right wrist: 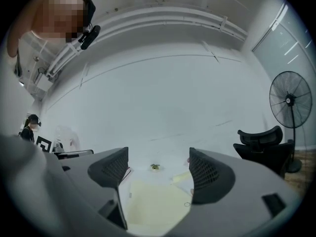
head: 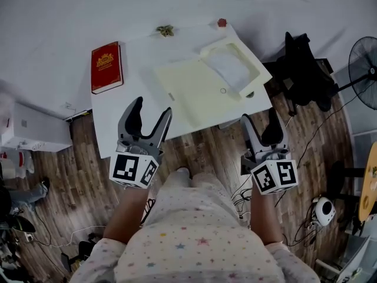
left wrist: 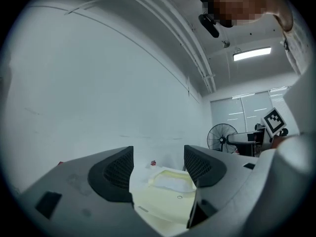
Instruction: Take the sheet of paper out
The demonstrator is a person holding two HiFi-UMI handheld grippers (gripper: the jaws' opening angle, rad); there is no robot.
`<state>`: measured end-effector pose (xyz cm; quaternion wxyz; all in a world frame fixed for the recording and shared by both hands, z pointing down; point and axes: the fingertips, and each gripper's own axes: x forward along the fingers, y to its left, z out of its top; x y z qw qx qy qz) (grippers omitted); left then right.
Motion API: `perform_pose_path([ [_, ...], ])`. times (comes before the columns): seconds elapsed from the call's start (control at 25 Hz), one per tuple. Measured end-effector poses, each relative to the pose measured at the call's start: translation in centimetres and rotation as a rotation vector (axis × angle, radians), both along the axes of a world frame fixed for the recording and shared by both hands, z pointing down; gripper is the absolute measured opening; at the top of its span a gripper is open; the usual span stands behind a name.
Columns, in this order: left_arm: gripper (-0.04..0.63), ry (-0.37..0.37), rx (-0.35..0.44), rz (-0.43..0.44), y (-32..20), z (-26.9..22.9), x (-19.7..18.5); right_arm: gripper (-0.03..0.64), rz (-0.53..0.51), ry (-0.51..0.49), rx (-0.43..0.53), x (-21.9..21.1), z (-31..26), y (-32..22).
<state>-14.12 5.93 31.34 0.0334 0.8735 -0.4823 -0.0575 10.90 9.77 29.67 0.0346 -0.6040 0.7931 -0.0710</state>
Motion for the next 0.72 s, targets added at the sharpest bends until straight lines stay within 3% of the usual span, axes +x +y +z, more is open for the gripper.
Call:
perform_pose_path([
  [0.48,0.293,-0.017,-0.039,-0.073,-4.9,1.9,-0.8,0.376,-0.021,0.006,-0.063,1.0,2.5,-6.5],
  [0.72,0.293,-0.011,-0.037,-0.111,-9.5,1.3,2.0,0.376,-0.089,0.014,-0.039,2.8,1.9,-12.4],
])
